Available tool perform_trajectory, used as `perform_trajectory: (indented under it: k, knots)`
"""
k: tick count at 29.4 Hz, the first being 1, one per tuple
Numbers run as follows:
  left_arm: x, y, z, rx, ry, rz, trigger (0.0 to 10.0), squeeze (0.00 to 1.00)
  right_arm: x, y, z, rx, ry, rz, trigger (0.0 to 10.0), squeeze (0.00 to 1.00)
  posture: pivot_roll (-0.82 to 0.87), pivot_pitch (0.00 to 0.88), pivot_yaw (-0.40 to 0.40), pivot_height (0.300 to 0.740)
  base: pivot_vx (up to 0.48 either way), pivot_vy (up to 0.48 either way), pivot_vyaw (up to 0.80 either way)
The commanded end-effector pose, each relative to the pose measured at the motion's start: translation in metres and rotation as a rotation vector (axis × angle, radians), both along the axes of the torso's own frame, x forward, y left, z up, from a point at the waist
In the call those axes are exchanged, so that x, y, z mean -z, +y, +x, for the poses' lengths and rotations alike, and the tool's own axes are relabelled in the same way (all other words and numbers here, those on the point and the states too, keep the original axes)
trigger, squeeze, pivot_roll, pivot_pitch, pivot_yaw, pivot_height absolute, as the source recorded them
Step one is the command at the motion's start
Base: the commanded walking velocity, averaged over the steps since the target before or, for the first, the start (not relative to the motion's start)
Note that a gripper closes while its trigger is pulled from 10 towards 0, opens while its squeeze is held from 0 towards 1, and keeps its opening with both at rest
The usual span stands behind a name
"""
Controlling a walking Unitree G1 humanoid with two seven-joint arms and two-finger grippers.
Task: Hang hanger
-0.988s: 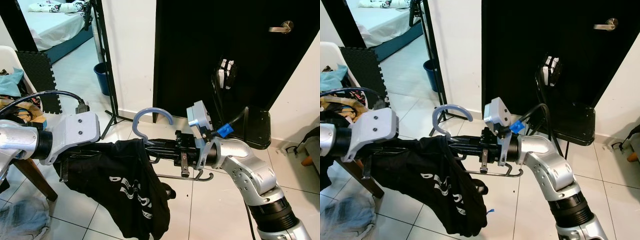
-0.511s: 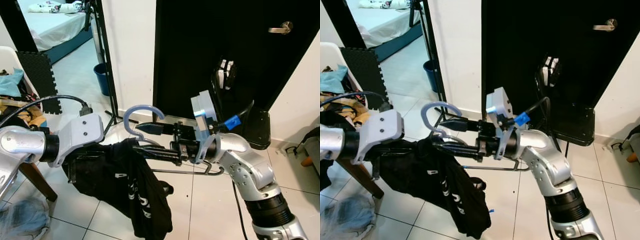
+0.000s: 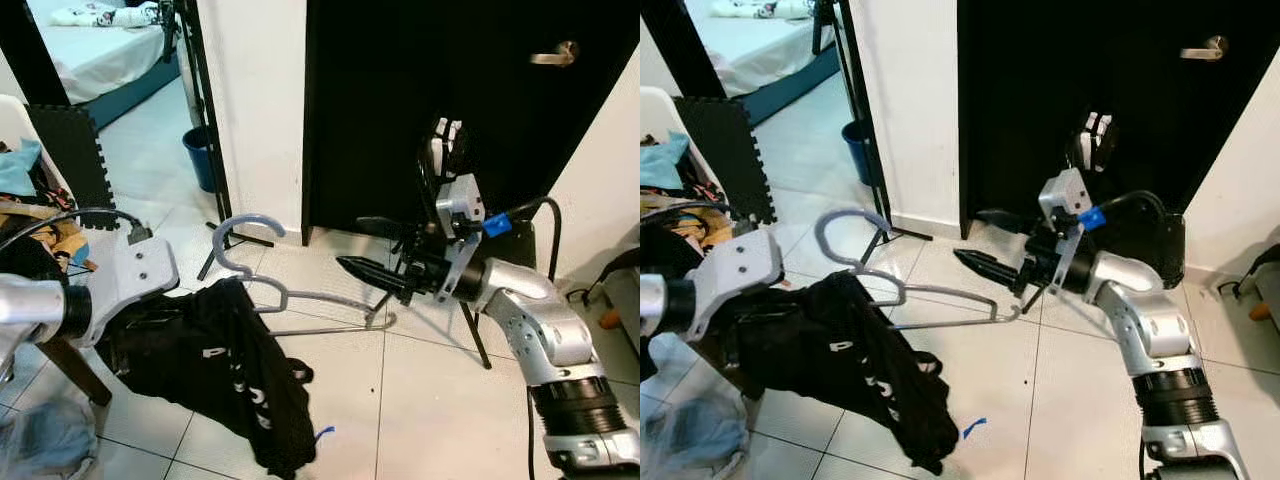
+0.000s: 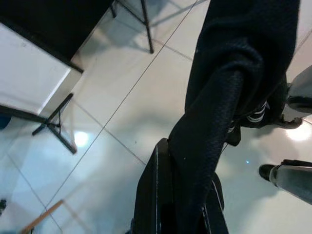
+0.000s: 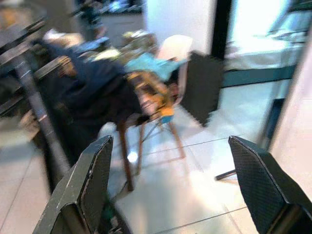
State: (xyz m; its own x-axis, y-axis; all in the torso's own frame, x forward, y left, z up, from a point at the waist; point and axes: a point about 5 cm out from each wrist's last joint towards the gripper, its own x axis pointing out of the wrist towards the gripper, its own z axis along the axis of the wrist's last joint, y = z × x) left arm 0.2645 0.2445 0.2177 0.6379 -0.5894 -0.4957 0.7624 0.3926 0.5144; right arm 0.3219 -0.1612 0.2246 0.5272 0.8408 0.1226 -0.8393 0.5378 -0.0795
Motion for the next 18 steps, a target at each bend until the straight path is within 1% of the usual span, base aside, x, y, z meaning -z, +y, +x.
perform_trajectory:
  k: [1, 2, 3, 4, 5, 7, 8, 9, 10, 12, 13, 14, 17, 18]
  knots:
    - [-0.003, 0.007, -0.001, -0.022, -0.020, 0.030, 0.0, 0.00, 0.004, 0.000, 0.002, 0.037, 0.007, 0.002, 10.0, 1.00, -0.02, 0.058, 0.005, 0.740, 0.000, 0.000, 0.00]
    - [-0.003, 0.007, -0.001, -0.022, -0.020, 0.030, 0.0, 0.00, 0.004, 0.000, 0.002, 0.037, 0.007, 0.002, 10.0, 1.00, -0.02, 0.058, 0.005, 0.740, 0.000, 0.000, 0.00]
    - [-0.002, 0.007, -0.002, -0.031, -0.023, 0.033, 0.0, 0.00, 0.007, 0.002, 0.004, 0.061, 0.018, 0.004, 10.0, 1.00, -0.02, 0.059, 0.004, 0.740, 0.000, 0.000, 0.00]
    - [0.000, 0.008, -0.002, -0.043, -0.027, 0.042, 0.0, 0.00, 0.010, 0.003, 0.006, 0.090, 0.038, 0.015, 10.0, 1.00, -0.02, 0.061, 0.002, 0.740, 0.000, 0.000, -0.77]
    - [0.000, 0.008, -0.002, -0.043, -0.027, 0.042, 0.0, 0.00, 0.010, 0.003, 0.006, 0.090, 0.038, 0.015, 10.0, 1.00, -0.02, 0.061, 0.002, 0.740, 0.000, 0.000, -0.77]
    - [0.006, 0.006, -0.003, -0.060, -0.042, 0.045, 0.0, 0.00, 0.019, 0.004, 0.014, 0.176, 0.082, 0.027, 10.0, 1.00, -0.02, 0.062, 0.000, 0.740, 0.000, 0.000, -0.77]
    - [0.006, 0.006, -0.003, -0.060, -0.042, 0.045, 0.0, 0.00, 0.019, 0.004, 0.014, 0.176, 0.082, 0.027, 10.0, 1.00, -0.02, 0.062, 0.000, 0.740, 0.000, 0.000, -0.77]
    - [0.009, 0.003, -0.003, -0.064, -0.057, 0.036, 0.2, 0.00, 0.024, 0.005, 0.017, 0.223, 0.106, 0.039, 10.0, 1.00, -0.02, 0.063, -0.002, 0.740, 0.000, 0.000, -0.77]
    - [0.011, 0.001, -0.003, -0.065, -0.070, 0.027, 0.2, 0.00, 0.027, 0.005, 0.019, 0.253, 0.118, 0.046, 10.0, 1.00, -0.02, 0.063, -0.002, 0.740, 0.000, 0.000, -0.77]
    - [0.012, -0.001, -0.003, -0.066, -0.077, 0.023, 0.2, 0.00, 0.029, 0.006, 0.020, 0.268, 0.125, 0.051, 10.0, 1.00, -0.02, 0.063, -0.002, 0.740, 0.000, 0.000, -0.77]
    - [0.014, -0.006, -0.001, -0.071, -0.099, 0.007, 4.9, 0.00, 0.033, 0.005, 0.022, 0.304, 0.141, 0.057, 10.0, 1.00, -0.02, 0.066, -0.010, 0.740, 0.000, 0.000, -0.77]
    - [0.016, -0.012, 0.002, -0.081, -0.128, -0.005, 10.0, 0.00, 0.035, 0.004, 0.024, 0.346, 0.153, 0.067, 10.0, 0.98, -0.03, 0.066, -0.010, 0.740, 0.000, 0.000, -0.77]
    - [0.018, -0.017, 0.003, -0.088, -0.149, -0.014, 10.0, 0.00, 0.037, 0.002, 0.025, 0.375, 0.162, 0.074, 10.0, 0.98, -0.03, 0.066, -0.010, 0.740, 0.000, 0.000, -0.77]
    - [0.022, -0.025, 0.007, -0.100, -0.179, -0.024, 10.0, 0.00, 0.038, -0.006, 0.029, 0.451, 0.176, 0.084, 10.0, 0.31, -0.04, 0.070, -0.011, 0.740, 0.000, 0.000, -0.76]
